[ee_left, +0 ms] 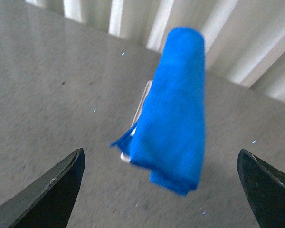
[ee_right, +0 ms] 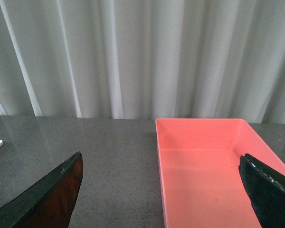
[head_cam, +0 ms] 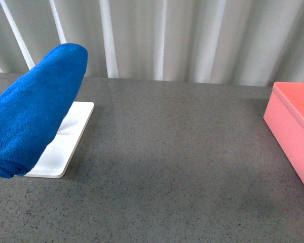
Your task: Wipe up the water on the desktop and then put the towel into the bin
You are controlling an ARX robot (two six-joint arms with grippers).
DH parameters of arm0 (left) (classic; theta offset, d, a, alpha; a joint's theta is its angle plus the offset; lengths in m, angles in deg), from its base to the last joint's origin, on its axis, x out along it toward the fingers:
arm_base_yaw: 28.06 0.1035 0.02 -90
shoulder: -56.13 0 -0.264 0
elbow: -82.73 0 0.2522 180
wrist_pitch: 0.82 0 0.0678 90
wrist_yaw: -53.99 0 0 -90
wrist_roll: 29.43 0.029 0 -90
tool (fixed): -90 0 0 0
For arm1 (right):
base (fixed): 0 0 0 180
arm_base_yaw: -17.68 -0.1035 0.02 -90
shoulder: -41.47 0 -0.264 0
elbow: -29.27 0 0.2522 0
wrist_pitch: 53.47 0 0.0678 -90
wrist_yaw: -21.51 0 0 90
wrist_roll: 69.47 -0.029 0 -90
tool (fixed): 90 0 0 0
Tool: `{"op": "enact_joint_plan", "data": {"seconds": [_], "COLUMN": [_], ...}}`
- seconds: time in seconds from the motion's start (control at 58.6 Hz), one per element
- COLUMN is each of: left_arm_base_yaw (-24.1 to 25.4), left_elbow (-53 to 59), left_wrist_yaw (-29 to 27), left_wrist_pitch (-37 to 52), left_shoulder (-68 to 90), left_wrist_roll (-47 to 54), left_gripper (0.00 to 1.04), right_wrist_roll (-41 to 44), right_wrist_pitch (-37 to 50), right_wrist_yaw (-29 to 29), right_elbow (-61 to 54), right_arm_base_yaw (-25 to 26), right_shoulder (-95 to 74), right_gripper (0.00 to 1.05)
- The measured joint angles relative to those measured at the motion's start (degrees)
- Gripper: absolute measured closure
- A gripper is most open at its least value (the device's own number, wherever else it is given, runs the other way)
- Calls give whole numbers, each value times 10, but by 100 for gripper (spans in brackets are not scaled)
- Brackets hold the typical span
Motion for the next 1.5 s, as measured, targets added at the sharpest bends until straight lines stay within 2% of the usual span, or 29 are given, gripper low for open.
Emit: {"op": "enact_joint_plan", "data": {"seconds": [0.119,0.205,0.273,0.512,0.563,0.734,0.955,1.501], "left_arm_base_yaw": [17,12,5,-20,-23,-35,-48,-54], "left_elbow": [-125,-206,-265,-423,-438,-511,-540,-565], "left_wrist_yaw": [73,121,170,211,209,147,122,80], "left_wrist_pitch": [65,53,5,-40,-43,-99,-101,-93], "left_shoulder": [173,273,339,511,530,622,690,748], "left_wrist_roll": [42,84,134,244,258,283,294,313], "left_gripper": [7,7,7,7,7,7,7,7], "right_wrist_roll": [-1,-1,-1,-1,-1,-1,-1,-1], "right_wrist_pitch": [0,0,0,0,0,0,0,0], "right_wrist_yaw": [0,0,0,0,0,0,0,0], "right_elbow": [0,0,0,0,0,0,0,0], "right_arm_base_yaw": [0,0,0,0,0,0,0,0], "right_shoulder": [0,0,0,0,0,0,0,0], "right_gripper": [7,7,7,7,7,7,7,7]}}
